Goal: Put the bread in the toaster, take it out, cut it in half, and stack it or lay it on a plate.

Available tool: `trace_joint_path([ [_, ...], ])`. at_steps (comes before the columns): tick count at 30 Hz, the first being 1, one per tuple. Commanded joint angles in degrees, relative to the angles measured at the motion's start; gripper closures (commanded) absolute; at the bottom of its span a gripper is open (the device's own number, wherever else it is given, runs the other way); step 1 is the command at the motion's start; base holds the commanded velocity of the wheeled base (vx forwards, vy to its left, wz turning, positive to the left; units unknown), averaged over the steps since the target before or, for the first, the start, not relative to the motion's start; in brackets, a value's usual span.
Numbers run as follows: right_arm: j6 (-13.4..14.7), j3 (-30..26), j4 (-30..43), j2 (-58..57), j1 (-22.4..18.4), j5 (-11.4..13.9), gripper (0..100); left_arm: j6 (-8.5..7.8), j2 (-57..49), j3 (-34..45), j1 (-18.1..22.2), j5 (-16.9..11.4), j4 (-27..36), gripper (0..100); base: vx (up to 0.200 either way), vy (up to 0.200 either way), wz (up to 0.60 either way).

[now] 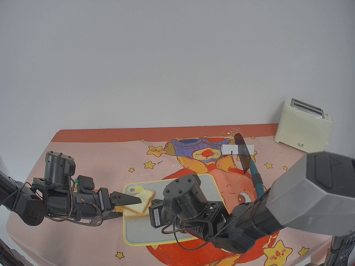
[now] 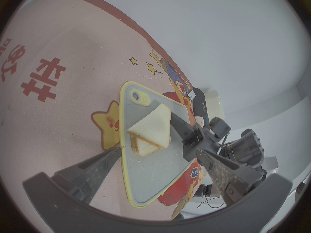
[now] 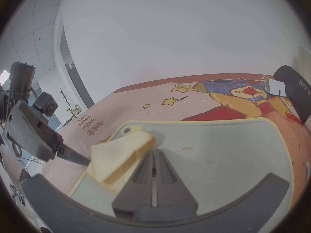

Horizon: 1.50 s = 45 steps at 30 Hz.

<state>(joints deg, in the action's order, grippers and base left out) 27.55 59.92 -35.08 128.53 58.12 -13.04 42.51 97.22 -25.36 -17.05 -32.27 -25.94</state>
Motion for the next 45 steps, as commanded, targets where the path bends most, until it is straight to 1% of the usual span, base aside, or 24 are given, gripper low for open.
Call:
trace_joint_path([
  [1,0.2,-0.4,0.0,-0.3,0.8,-0.1,100,0.03,1.3,-0.3,-0.1,0.7,-0.2,0,0.0,0.0,0.0],
  [2,0.4,-0.4,0.0,-0.3,0.9,-0.1,100,0.03,1.9,-0.3,-0.1,1.9,-0.3,0,0.0,0.0,0.0],
  [4,0.5,-0.5,0.0,-0.4,1.4,0.0,100,0.03,2.3,-0.2,-0.1,2.8,-1.4,0,0.0,0.0,0.0],
  [6,0.5,-0.5,0.0,-0.5,1.7,-0.1,100,0.38,2.7,0.2,-0.1,3.0,-3.5,0,0.0,0.0,0.0],
  [8,0.4,-0.5,0.0,-0.5,2.0,0.0,100,0.38,3.9,0.9,-0.2,3.1,-5.8,0,0.0,0.0,0.0],
  [11,0.4,-0.2,0.0,-0.4,2.2,-0.1,100,0.47,4.6,1.5,-0.4,3.2,-7.3,0,0.0,0.0,0.0],
  [17,0.4,-0.3,0.0,-0.3,2.3,0.0,100,0.73,4.6,1.5,-0.5,3.1,-7.5,0,0.0,0.0,0.0],
  [19,0.5,-0.5,0.0,-0.5,2.0,0.0,100,1.09,4.2,1.5,-0.5,3.1,-7.5,0,0.0,0.0,0.0],
  [22,0.5,-1.0,0.0,-1.1,1.5,-0.1,100,1.17,3.9,1.6,-0.5,3.1,-7.3,0,0.0,0.0,0.0],
  [25,0.5,-1.9,0.0,-2.1,0.9,0.0,100,1.17,3.6,2.1,-0.4,3.0,-7.4,0,0.0,0.0,0.0],
  [32,0.5,-1.8,0.0,-2.3,0.6,0.0,100,1.0,3.8,2.2,-0.5,3.1,-7.4,0,0.0,0.0,0.0],
  [33,0.5,-1.8,0.0,-2.3,0.6,-0.1,100,1.0,3.8,2.2,-0.5,3.1,-7.4,100,0.0,0.0,0.0],
  [39,0.4,-1.9,0.0,-2.5,0.1,-0.1,100,1.0,3.7,2.2,-0.5,3.1,-7.4,100,0.0,0.0,0.0],
  [45,0.4,-3.1,0.0,-5.2,-1.5,-0.1,100,1.17,3.2,2.2,-0.4,3.1,-7.4,100,0.0,0.0,0.0],
])
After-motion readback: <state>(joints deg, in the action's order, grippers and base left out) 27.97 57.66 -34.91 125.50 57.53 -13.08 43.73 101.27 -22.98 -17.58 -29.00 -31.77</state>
